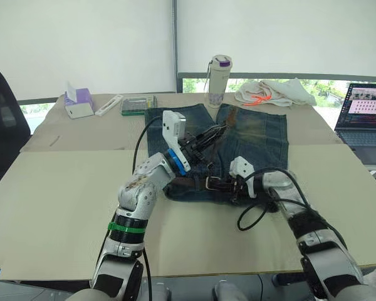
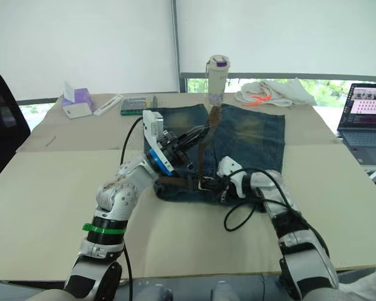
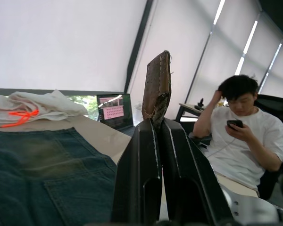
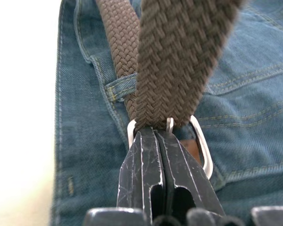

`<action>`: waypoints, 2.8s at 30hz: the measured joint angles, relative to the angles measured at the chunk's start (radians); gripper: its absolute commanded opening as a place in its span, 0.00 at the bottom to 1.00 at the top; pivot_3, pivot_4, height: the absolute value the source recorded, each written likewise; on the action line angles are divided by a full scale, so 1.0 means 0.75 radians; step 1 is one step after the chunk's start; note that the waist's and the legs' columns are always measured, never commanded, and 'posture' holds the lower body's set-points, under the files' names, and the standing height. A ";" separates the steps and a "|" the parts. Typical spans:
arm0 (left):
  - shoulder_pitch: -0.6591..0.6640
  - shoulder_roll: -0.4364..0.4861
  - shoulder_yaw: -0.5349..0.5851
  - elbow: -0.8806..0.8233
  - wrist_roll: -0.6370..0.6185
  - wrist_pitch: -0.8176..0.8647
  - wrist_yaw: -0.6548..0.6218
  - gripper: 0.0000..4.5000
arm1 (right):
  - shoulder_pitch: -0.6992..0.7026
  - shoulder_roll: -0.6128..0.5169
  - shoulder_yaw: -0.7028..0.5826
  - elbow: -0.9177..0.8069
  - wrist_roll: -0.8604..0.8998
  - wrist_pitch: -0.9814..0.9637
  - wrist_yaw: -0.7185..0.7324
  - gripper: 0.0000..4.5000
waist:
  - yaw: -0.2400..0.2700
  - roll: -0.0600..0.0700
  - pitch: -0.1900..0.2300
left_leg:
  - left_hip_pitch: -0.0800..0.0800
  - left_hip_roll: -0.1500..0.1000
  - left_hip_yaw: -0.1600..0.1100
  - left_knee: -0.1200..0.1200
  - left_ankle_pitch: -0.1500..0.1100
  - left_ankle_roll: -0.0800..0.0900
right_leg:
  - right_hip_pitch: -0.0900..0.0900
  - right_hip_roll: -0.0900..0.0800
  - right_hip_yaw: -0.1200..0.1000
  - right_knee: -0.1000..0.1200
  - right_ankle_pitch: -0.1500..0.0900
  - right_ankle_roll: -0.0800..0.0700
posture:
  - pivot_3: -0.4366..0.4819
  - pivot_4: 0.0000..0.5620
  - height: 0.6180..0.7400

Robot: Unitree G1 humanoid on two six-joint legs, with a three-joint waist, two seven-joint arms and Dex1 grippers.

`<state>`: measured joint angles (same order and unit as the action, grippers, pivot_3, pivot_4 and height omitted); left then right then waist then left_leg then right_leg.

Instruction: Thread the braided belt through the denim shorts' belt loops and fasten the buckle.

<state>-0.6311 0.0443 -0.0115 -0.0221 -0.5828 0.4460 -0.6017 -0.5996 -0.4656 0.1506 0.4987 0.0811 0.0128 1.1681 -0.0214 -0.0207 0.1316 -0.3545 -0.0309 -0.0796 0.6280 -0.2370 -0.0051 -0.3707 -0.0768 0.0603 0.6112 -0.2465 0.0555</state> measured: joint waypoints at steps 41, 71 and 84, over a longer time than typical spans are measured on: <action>-0.008 0.065 -0.354 0.524 0.982 -1.089 0.271 0.00 | 0.148 0.471 -0.682 -1.169 1.312 1.276 -1.773 0.17 | 0.009 0.002 0.003 | -0.019 -0.002 0.002 0.000 0.001 0.002 | -0.023 0.000 0.003 0.007 0.001 0.001 | 0.48 0.27 1.00; 0.005 0.253 -0.063 0.531 0.396 -0.756 -0.239 0.98 | 0.422 -0.134 -0.612 -1.026 1.166 1.288 -1.551 0.00 | 0.011 0.003 0.003 | -0.020 -0.001 0.006 0.001 0.002 0.003 | -0.022 0.001 0.002 0.004 0.001 0.001 | 0.48 0.27 1.00; 0.006 0.198 -0.106 0.580 0.435 -0.761 -0.277 0.98 | 0.270 0.098 -0.748 -1.050 1.298 1.202 -1.539 0.00 | 0.008 0.003 0.003 | -0.020 0.001 0.004 0.000 0.002 0.003 | -0.022 0.002 0.003 0.005 0.001 0.001 | 0.48 0.27 1.00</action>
<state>-0.6268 0.1927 -0.0909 0.4129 -0.2565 -0.1250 -0.8091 -0.3975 -0.3921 -0.4107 -0.2890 1.0550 0.9144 0.0137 -0.0157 -0.0187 0.1341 -0.3695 -0.0304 -0.0767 0.6283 -0.2358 -0.0030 -0.3872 -0.0750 0.0623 0.6151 -0.2458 0.0560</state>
